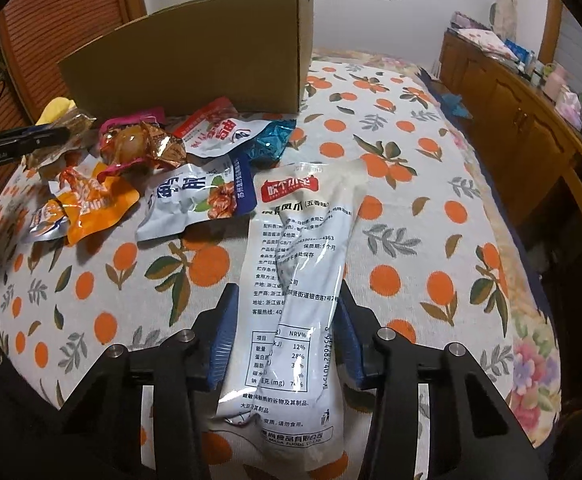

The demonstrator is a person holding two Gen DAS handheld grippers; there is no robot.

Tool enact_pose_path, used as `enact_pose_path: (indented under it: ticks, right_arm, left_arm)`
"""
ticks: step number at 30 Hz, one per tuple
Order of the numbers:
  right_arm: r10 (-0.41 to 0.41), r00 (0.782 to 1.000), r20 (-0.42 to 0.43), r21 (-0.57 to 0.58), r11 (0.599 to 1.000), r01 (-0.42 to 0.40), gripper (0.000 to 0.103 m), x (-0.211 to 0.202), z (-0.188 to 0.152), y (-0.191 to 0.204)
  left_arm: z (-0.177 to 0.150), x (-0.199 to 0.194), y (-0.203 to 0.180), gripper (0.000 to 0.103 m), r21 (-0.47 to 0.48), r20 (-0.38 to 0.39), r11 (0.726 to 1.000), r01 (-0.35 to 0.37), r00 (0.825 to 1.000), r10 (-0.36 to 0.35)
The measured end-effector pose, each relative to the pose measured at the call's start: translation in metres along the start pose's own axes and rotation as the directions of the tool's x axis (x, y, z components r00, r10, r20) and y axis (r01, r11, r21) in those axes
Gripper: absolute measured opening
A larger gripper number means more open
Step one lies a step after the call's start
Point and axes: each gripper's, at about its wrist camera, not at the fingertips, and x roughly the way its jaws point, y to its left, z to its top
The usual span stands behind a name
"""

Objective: Organize snacks
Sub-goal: 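Lift both held snacks and carry them over the cardboard box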

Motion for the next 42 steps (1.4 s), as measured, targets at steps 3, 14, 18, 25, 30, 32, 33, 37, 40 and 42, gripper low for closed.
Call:
enact_pose_path:
  ticks: [3,14,18,25,30,32,33,37,40,42]
  right_arm:
    - [-0.007,1.0,0.021,0.006,1.0,0.006,0.046,-0.006,0.0,-0.002]
    - [-0.004,0.993,0.122,-0.022,1.0,0.007,0.046,-0.032,0.028,-0.001]
    - [0.002,0.986,0.166,-0.054,0.999,0.007,0.046,-0.039,0.046,0.004]
    - [0.029,0.97,0.243,-0.118,0.993,0.0,0.046,-0.051,0.082,0.018]
    - [0.049,0.958,0.282,-0.16,0.987,-0.003,0.047,-0.054,0.104,0.025]
    - [0.058,0.954,0.296,-0.176,0.984,-0.006,0.047,-0.054,0.114,0.028]
    - [0.063,0.951,0.301,-0.181,0.983,-0.008,0.047,-0.054,0.117,0.029]
    - [0.085,0.942,0.325,-0.206,0.978,-0.017,0.047,-0.055,0.132,0.033]
    - [0.101,0.938,0.331,-0.226,0.974,-0.025,0.047,-0.054,0.141,0.037]
    - [0.115,0.934,0.339,-0.245,0.969,-0.03,0.047,-0.052,0.149,0.042]
  left_arm:
    - [0.001,-0.005,-0.007,0.042,0.007,0.01,1.0,0.003,1.0,-0.003]
    - [0.023,-0.022,-0.019,0.042,0.014,0.068,1.0,0.011,0.998,-0.012]
    - [0.034,-0.029,-0.023,0.042,0.017,0.099,1.0,0.017,0.995,-0.018]
    - [0.057,-0.039,-0.025,0.042,0.019,0.15,1.0,0.021,0.988,-0.024]
    - [0.073,-0.04,-0.02,0.042,0.011,0.173,1.0,0.02,0.985,-0.021]
    - [0.079,-0.042,-0.018,0.041,0.014,0.18,1.0,0.027,0.983,-0.029]
    - [0.08,-0.043,-0.018,0.041,0.016,0.184,1.0,0.026,0.982,-0.028]
    - [0.086,-0.051,-0.018,0.041,0.013,0.2,0.999,0.043,0.979,-0.045]
    - [0.093,-0.057,-0.019,0.041,0.019,0.219,0.999,0.031,0.975,-0.034]
    - [0.098,-0.059,-0.019,0.041,0.02,0.229,1.0,0.019,0.973,-0.023]
